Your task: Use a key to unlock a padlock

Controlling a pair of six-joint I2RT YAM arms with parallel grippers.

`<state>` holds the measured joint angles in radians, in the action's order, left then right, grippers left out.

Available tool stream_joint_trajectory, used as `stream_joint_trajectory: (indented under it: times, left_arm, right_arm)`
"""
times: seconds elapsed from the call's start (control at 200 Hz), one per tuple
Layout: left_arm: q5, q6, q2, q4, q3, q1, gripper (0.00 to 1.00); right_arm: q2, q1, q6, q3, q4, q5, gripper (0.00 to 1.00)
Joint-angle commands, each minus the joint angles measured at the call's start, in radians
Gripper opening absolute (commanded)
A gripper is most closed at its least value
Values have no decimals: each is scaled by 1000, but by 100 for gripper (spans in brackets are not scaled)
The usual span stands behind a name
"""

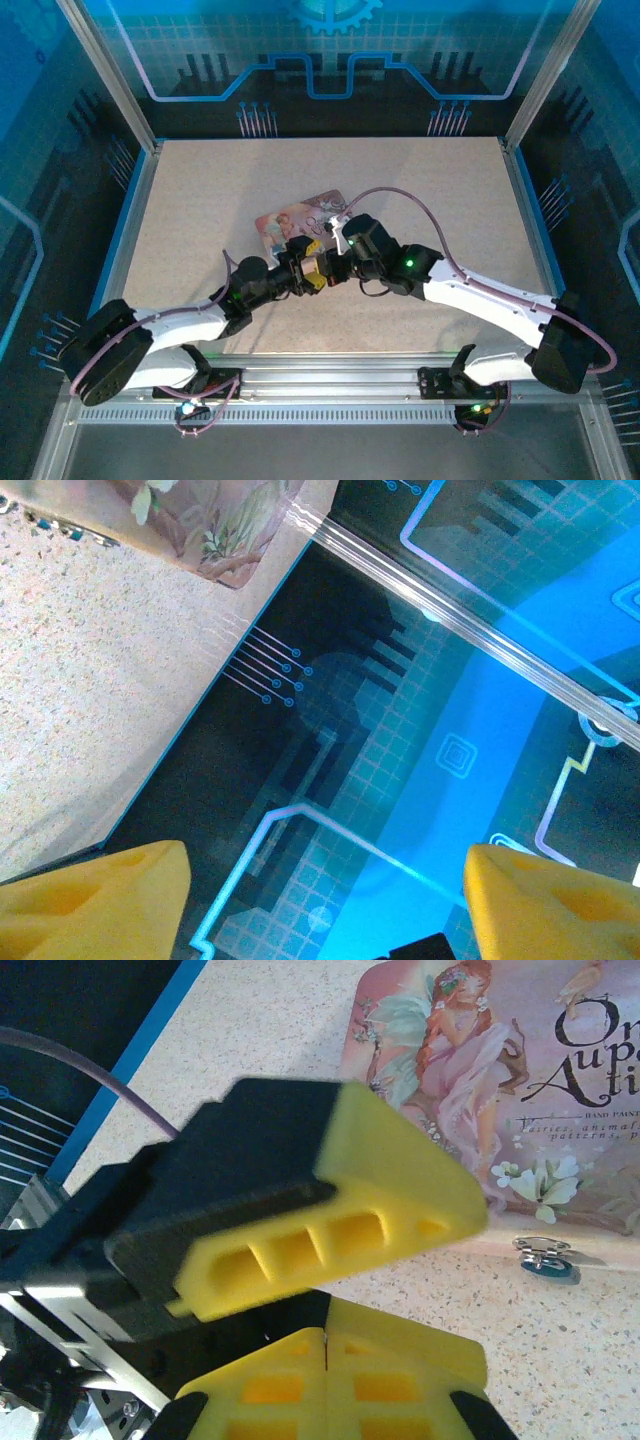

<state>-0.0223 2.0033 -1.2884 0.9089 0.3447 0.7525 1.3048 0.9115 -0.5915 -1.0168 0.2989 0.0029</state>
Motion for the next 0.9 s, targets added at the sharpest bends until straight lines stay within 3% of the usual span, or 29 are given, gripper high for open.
stream_joint_trajectory:
  times: [0.0,0.24,0.895]
  left_arm:
    - [28,84,-44,124,-2,15,65]
    - [46,119,-140,247,-8,33,39]
    - [58,121,-182,289,-10,42,16]
  right_arm:
    - [-10,17,-9,-12,-32,14,2]
    - [-32,17,-18,13,-26,36,3]
    - [-85,15,-29,34,-9,99,3]
